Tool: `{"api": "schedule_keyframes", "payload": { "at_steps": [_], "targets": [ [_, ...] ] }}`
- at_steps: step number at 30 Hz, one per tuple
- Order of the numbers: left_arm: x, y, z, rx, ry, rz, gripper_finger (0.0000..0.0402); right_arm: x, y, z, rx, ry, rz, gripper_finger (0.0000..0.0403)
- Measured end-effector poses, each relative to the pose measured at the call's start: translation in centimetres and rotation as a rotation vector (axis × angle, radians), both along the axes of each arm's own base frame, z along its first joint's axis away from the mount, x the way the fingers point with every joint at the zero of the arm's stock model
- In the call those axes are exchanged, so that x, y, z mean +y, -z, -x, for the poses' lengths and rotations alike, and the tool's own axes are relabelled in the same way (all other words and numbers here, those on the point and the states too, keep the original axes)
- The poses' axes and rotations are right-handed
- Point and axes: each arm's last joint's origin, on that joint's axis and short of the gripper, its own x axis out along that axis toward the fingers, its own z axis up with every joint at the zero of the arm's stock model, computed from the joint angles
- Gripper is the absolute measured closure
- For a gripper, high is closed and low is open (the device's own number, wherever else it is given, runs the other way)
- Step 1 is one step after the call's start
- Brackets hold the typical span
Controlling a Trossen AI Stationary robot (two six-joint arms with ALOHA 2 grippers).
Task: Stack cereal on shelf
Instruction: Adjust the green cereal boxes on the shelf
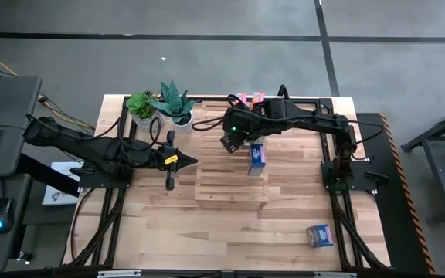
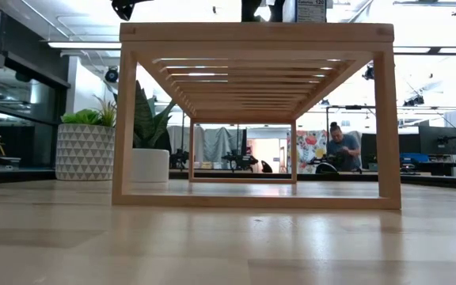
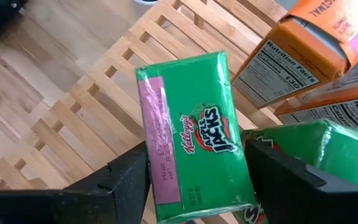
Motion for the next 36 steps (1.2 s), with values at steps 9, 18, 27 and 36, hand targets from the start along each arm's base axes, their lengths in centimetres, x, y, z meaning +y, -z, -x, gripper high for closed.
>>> {"api": "schedule_keyframes", "payload": {
  "at_steps": [9, 18, 27, 36],
  "targets": [
    [0.0, 0.0, 0.0, 0.000, 0.000, 0.000, 0.0401, 0.0, -2.3, 0.5, -0.073, -0.026, 0.030, 0.0157],
    [0.0, 0.1, -0.1, 0.008, -0.004, 0.012, 0.0401, 0.2, -4.6, 2.7, -0.100, -0.055, 0.118, 0.0158],
    [0.1, 0.6, -1.1, 0.009, -0.040, -0.003, 0.0401, 1.4, -5.4, 5.1, -0.016, -0.052, 0.282, 0.0169],
    [0.6, 1.5, -3.0, 0.004, -0.088, -0.021, 0.0401, 1.6, -5.9, 8.0, -0.017, 0.007, 0.369, 0.0327]
  ]
}}
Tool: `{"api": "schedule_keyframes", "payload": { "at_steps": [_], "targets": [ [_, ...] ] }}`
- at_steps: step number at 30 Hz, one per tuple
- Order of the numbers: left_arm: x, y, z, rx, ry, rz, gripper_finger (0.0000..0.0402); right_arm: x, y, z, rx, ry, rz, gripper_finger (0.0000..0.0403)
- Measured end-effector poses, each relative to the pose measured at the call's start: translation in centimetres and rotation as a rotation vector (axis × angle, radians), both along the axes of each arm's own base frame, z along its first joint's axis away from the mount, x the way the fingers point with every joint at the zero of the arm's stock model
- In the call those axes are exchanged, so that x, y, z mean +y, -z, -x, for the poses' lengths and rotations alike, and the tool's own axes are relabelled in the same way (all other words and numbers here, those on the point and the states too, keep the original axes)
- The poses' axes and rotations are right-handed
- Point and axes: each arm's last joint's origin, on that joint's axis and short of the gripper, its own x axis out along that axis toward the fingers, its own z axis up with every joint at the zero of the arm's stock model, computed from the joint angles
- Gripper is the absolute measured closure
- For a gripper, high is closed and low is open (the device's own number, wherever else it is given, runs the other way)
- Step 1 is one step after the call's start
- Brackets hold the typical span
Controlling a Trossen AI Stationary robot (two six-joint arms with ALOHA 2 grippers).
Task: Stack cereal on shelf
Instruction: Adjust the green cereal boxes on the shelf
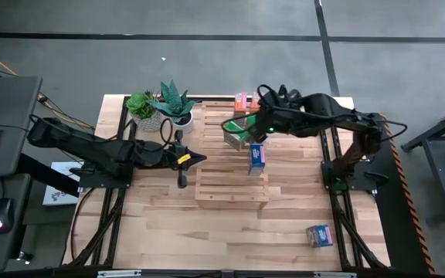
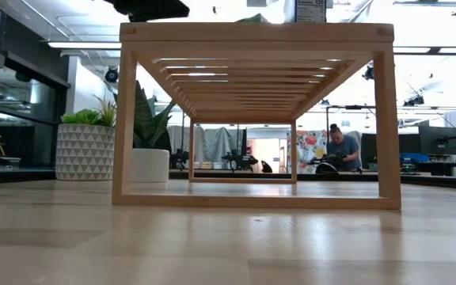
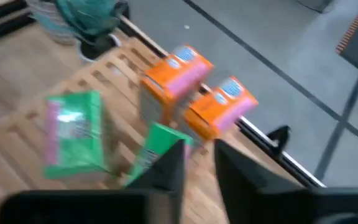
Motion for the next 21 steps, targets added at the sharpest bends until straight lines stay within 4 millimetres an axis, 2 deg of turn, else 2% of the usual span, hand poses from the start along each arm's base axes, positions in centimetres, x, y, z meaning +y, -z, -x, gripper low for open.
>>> {"api": "schedule_keyframes", "payload": {
  "at_steps": [2, 3, 7, 11, 17, 21],
  "targets": [
    [0.2, 0.3, -0.5, 0.003, -0.014, -0.001, 0.0401, -0.1, 0.8, 0.9, 0.006, 0.047, 0.012, 0.0378],
    [0.4, 0.5, -0.6, 0.009, -0.022, -0.003, 0.0401, -0.2, 1.4, 1.5, 0.021, 0.069, 0.015, 0.0390],
    [0.9, 0.8, -1.3, 0.002, -0.049, -0.002, 0.0401, -0.4, 4.6, 4.4, 0.071, 0.156, -0.025, 0.0381],
    [1.6, 1.3, -2.1, -0.003, -0.075, -0.013, 0.0401, -0.3, 8.0, 7.3, 0.023, 0.199, -0.069, 0.0399],
    [3.3, 2.6, -4.1, -0.012, -0.086, -0.033, 0.0401, -0.2, 12.7, 9.1, -0.202, 0.092, -0.103, 0.0402],
    [4.6, 3.9, -5.2, 0.001, -0.084, -0.019, 0.0401, -0.2, 15.0, 9.6, -0.318, 0.021, -0.097, 0.0402]
  ]
}}
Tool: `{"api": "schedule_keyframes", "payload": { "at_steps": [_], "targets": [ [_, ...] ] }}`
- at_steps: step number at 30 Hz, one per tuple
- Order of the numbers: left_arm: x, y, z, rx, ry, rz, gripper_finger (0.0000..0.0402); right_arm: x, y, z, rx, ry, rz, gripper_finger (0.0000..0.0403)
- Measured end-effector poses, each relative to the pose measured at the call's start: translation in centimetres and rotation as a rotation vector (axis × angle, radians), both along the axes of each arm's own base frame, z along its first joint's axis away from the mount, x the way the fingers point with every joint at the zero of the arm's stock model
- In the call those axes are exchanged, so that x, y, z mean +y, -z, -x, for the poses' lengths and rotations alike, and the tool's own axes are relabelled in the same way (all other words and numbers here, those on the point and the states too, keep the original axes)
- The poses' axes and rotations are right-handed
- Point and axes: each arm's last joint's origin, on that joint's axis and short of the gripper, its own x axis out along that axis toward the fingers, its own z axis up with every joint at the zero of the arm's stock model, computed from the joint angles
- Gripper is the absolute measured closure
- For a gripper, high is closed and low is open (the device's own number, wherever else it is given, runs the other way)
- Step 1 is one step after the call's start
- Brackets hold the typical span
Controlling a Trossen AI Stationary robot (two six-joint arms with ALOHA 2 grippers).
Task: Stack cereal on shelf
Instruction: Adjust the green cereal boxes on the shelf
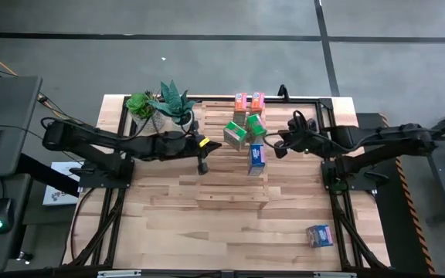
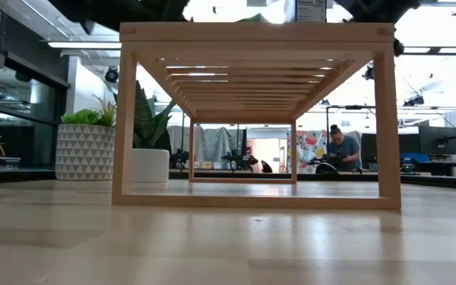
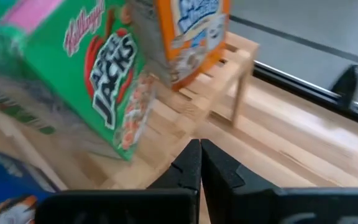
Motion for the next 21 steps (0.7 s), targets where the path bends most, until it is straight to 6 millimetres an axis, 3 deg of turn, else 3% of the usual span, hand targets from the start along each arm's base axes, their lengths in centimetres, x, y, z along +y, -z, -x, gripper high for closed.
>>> {"api": "schedule_keyframes", "payload": {
  "at_steps": [7, 13, 21],
  "targets": [
    [1.6, 1.3, -1.2, -0.014, 0.025, 0.025, 0.0401, 0.1, 2.6, 0.5, -0.117, -0.066, 0.032, 0.0402],
    [2.6, 1.7, -1.5, -0.024, -0.007, 0.023, 0.0401, 0.1, 4.2, 0.6, -0.091, -0.078, 0.058, 0.0402],
    [4.4, 2.1, -1.7, -0.045, -0.060, 0.019, 0.0401, 0.0, 4.6, 0.7, -0.085, -0.062, 0.069, 0.0403]
  ]
}}
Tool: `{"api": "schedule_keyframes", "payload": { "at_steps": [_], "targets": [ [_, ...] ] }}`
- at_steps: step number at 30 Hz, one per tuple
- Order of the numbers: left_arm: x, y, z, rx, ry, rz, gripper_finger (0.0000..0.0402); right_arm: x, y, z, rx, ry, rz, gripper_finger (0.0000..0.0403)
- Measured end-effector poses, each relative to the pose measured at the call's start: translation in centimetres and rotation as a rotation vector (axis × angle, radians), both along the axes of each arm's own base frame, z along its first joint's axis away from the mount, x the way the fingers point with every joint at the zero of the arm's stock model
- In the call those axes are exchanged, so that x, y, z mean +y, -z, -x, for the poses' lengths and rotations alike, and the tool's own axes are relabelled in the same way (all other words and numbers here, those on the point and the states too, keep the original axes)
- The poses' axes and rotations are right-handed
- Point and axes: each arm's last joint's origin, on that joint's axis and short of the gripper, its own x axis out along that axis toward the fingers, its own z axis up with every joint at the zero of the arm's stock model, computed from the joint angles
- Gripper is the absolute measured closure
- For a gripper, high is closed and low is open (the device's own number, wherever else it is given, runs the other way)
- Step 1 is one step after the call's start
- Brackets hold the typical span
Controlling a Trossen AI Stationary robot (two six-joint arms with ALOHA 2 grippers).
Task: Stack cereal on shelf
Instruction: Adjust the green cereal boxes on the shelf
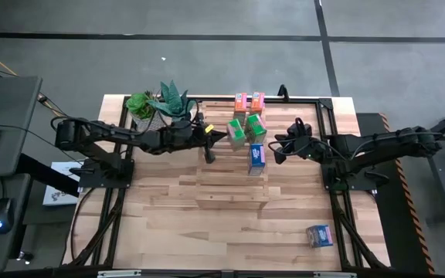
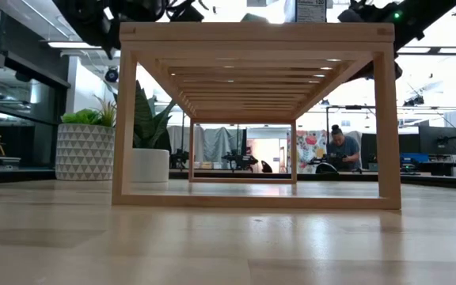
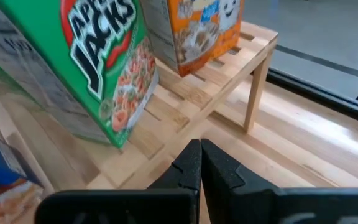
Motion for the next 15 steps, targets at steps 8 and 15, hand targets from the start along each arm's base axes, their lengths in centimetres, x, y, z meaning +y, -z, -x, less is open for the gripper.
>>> {"api": "schedule_keyframes", "payload": {
  "at_steps": [8, 15],
  "targets": [
    [1.2, -0.2, 0.2, -0.026, 0.017, 0.020, 0.0401, 0.0, -0.2, -0.4, -0.044, 0.016, 0.010, 0.0403],
    [1.2, -0.3, 0.2, -0.034, 0.018, 0.017, 0.0401, 0.3, 0.5, -2.6, -0.053, -0.062, 0.009, 0.0403]
  ]
}}
